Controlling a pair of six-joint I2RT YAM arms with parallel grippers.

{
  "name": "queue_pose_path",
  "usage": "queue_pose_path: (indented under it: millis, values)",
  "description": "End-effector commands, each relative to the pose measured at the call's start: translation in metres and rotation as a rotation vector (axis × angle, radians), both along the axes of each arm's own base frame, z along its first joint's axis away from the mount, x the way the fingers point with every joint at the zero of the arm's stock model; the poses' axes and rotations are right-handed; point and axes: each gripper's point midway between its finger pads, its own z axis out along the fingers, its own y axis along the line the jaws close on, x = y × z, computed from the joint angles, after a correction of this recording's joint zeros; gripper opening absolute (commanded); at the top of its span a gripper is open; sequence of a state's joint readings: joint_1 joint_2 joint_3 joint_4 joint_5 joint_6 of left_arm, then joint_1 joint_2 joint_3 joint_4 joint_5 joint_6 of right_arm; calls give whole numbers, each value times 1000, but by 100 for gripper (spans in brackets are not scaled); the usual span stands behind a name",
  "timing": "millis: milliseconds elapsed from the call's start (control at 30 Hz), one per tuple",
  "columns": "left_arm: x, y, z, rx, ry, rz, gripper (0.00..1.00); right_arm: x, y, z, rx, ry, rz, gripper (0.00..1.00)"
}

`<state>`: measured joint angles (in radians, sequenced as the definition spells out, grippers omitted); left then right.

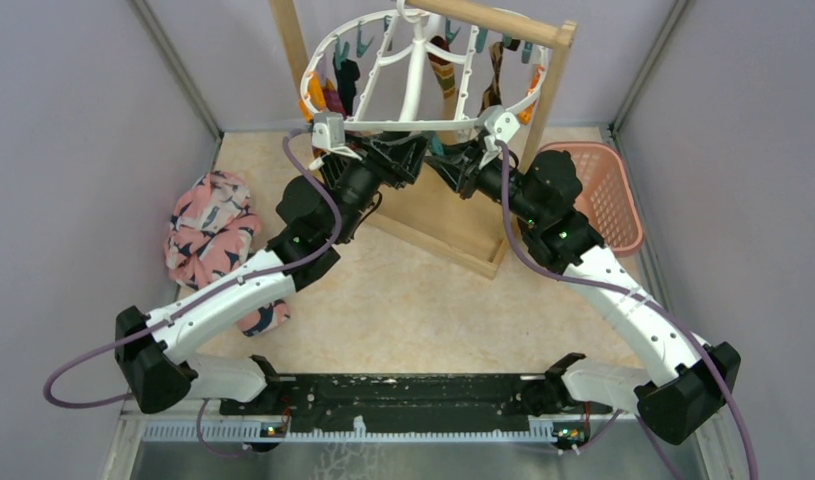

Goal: Clip the socks to the hanger
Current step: Open the clamp at the hanger.

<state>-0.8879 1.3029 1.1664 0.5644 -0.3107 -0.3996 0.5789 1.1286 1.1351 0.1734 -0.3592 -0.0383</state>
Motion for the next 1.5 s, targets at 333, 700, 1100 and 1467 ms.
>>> queue_pose_path:
  millis: [333,700,1100,1467]
  values:
    - [-14,-14,19,-57,-11,-171,64,-16,0,16,6,-58,45,0]
    - [-7,-26,16,-53,8,-217,62,-20,-3,16,10,-56,42,0]
    - [-15,-10,24,-84,-28,-205,58,-16,-1,9,14,-42,37,0]
    - [-12,-11,15,-75,-15,-201,52,-14,1,8,16,-37,42,0]
